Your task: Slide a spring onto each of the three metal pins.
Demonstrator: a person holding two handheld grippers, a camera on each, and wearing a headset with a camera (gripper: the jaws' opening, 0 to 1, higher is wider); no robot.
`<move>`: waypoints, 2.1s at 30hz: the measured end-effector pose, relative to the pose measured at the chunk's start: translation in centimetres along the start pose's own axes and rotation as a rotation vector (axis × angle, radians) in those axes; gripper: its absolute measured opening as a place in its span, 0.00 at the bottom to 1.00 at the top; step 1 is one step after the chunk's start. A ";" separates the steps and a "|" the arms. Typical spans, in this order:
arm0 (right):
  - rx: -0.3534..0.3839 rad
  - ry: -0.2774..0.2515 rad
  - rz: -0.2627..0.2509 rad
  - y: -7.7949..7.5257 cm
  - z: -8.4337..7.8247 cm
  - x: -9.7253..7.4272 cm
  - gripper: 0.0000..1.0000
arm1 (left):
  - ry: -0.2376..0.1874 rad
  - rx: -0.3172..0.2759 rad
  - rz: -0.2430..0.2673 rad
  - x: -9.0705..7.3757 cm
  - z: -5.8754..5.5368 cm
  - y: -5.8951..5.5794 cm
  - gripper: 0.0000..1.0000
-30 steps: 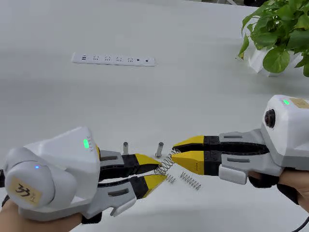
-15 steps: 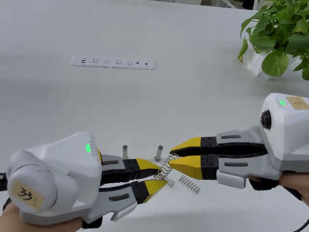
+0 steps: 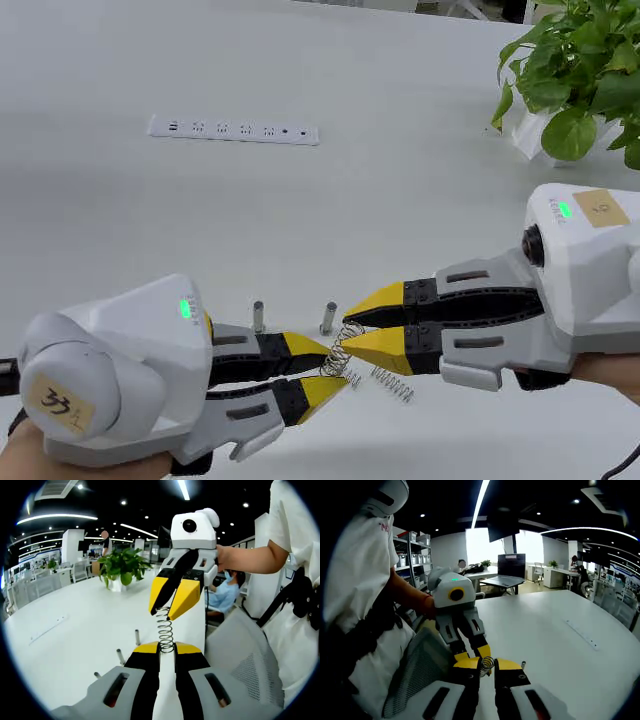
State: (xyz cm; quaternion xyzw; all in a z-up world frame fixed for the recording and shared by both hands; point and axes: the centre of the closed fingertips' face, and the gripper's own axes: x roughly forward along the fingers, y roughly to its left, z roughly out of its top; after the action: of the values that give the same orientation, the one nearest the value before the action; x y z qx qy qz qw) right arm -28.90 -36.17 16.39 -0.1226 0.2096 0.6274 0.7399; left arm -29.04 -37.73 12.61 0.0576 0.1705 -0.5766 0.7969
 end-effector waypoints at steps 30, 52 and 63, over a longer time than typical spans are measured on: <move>0.034 0.003 0.046 -0.3 1.3 -0.3 0.14 | -0.058 -0.002 0.006 -0.5 0.8 0.1 0.06; -0.191 0.303 0.239 0.1 2.1 -1.8 0.30 | -0.090 0.023 0.012 -0.7 2.0 0.1 0.06; -0.334 0.475 0.348 0.8 0.8 -0.7 0.21 | -0.079 0.041 0.007 -0.6 2.1 -0.3 0.06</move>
State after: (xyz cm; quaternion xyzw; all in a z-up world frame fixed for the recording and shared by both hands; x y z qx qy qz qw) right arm -29.66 -36.32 17.46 -0.3472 0.2881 0.7239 0.5220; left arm -29.04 -37.94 14.83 0.0520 0.1268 -0.5789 0.8038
